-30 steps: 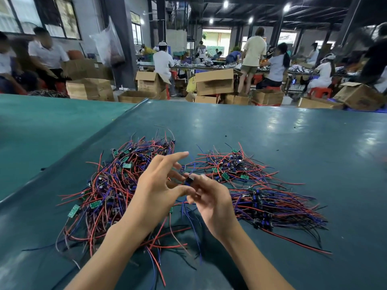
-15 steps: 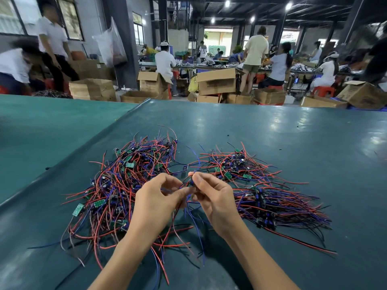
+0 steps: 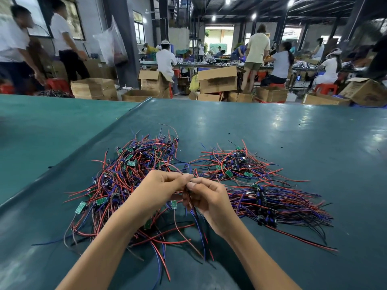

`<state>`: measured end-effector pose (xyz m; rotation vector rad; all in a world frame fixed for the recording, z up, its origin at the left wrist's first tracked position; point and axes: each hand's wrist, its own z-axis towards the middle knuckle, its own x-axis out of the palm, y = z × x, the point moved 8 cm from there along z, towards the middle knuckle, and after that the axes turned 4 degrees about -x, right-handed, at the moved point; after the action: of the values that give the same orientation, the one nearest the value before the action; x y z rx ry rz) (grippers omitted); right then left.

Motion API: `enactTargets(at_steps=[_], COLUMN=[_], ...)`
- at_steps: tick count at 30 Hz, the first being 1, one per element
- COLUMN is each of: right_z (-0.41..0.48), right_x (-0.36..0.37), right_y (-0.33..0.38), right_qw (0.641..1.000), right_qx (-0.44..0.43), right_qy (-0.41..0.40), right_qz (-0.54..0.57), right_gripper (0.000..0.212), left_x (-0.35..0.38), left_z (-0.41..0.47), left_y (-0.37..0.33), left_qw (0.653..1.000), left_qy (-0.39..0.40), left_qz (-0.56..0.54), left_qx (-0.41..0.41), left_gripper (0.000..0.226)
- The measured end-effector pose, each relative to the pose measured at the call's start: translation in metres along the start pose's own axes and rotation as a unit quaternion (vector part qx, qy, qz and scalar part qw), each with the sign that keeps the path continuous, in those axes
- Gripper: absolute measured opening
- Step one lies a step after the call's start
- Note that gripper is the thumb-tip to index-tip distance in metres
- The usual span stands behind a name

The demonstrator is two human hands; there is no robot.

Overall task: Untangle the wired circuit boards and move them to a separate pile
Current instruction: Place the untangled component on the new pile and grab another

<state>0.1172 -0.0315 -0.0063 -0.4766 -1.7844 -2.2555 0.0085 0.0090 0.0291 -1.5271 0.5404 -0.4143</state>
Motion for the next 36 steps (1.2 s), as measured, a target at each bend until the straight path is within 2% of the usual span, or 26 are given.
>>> enactTargets(at_steps=[3,6,10,16,19,21,24,28,31,34,36], right_z=[0.000,0.002,0.004,0.001,0.000,0.000,-0.002,-0.002,-0.001,0.002,0.004], right_x=[0.004,0.005,0.002,0.001,0.002,0.005,0.009,0.008,0.007,0.008,0.004], right_y=[0.001,-0.001,-0.002,0.003,0.005,0.004,0.002,0.000,0.001,0.004,0.005], right_qw=[1.000,0.999,0.999,0.999,0.999,0.999,0.999,1.000,0.999,0.997,0.995], right_qx=[-0.008,-0.008,-0.018,-0.038,-0.033,-0.025,-0.027,-0.021,-0.026,-0.043,-0.041], right_qy=[0.017,0.008,-0.012,-0.006,0.002,0.014,0.032,0.022,0.004,-0.015,-0.031], right_qz=[0.023,0.043,0.030,0.010,0.014,0.020,0.004,0.007,-0.020,-0.067,-0.089], right_gripper=[0.012,0.013,0.015,0.016,0.016,0.019,0.022,0.023,0.025,0.032,0.034], left_x=[0.003,-0.005,-0.009,0.000,-0.001,0.004,0.009,0.011,0.000,-0.019,-0.022], left_z=[0.001,0.005,0.009,0.006,0.008,0.007,0.006,0.009,0.015,0.029,0.039], left_y=[-0.001,0.006,0.012,0.005,0.005,0.004,0.002,0.006,0.006,0.007,0.008], left_qw=[0.996,0.993,0.990,0.993,0.993,0.990,0.988,0.990,0.997,0.994,0.991], left_qy=[0.045,-0.009,-0.061,-0.010,-0.017,0.012,0.051,0.058,0.002,-0.101,-0.129], left_qz=[-0.073,-0.103,-0.126,-0.119,-0.119,-0.139,-0.140,-0.120,-0.072,-0.037,-0.007], left_qx=[-0.030,-0.053,-0.032,-0.004,-0.012,-0.014,-0.028,-0.051,-0.033,-0.027,-0.025], left_gripper=[0.025,0.016,0.022,0.025,0.018,0.014,0.021,0.033,0.037,0.024,0.023])
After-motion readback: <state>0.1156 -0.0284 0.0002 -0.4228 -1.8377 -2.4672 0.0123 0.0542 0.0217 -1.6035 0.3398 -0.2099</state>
